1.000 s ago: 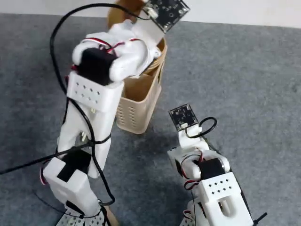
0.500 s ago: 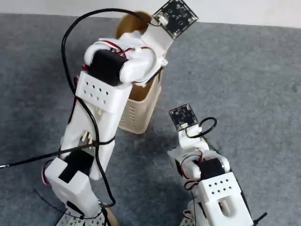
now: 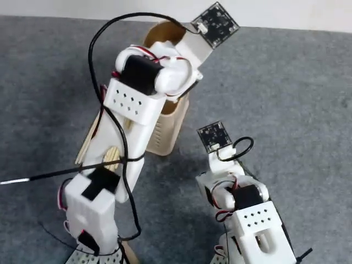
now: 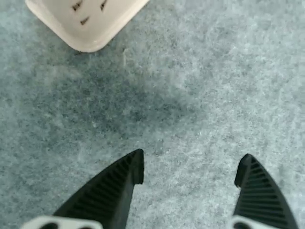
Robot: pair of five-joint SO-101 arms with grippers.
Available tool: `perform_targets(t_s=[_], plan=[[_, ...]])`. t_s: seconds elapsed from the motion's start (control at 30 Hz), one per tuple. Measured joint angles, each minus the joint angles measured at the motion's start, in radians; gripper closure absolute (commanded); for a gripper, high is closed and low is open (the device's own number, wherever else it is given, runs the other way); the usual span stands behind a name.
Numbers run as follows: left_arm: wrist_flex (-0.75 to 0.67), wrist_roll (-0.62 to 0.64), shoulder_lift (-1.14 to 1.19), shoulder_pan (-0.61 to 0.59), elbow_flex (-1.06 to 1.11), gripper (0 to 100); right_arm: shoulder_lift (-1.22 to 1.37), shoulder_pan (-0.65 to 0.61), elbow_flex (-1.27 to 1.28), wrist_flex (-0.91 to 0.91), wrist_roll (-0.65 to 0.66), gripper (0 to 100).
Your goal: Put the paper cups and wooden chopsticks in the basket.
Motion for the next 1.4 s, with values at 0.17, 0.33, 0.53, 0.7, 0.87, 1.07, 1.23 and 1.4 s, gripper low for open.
perform_targets(t_s=[0.17, 0.33, 0.53, 0.7, 0.87, 1.07, 1.23, 1.4], plan=[[0.002, 0.014, 0.014, 0.006, -0.132, 83, 0.000, 0.000, 0.000, 0.000, 0.000, 68.9], [-0.003, 0.025, 0.015, -0.006, -0.152, 83, 0.000, 0.000, 0.000, 0.000, 0.000, 68.9], [-0.048, 0.031, 0.021, -0.049, -0.153, 83, 0.000, 0.000, 0.000, 0.000, 0.000, 68.9], [-0.058, 0.081, 0.127, -0.091, -0.110, 83, 0.000, 0.000, 0.000, 0.000, 0.000, 68.9], [-0.063, 0.091, 0.259, -0.083, -0.110, 83, 0.000, 0.000, 0.000, 0.000, 0.000, 68.9], [-0.066, 0.089, 0.324, -0.075, -0.124, 83, 0.000, 0.000, 0.000, 0.000, 0.000, 68.9], [-0.064, 0.089, 0.327, -0.064, -0.189, 83, 0.000, 0.000, 0.000, 0.000, 0.000, 68.9], [-0.006, 0.089, 0.272, -0.063, -0.350, 83, 0.000, 0.000, 0.000, 0.000, 0.000, 68.9]])
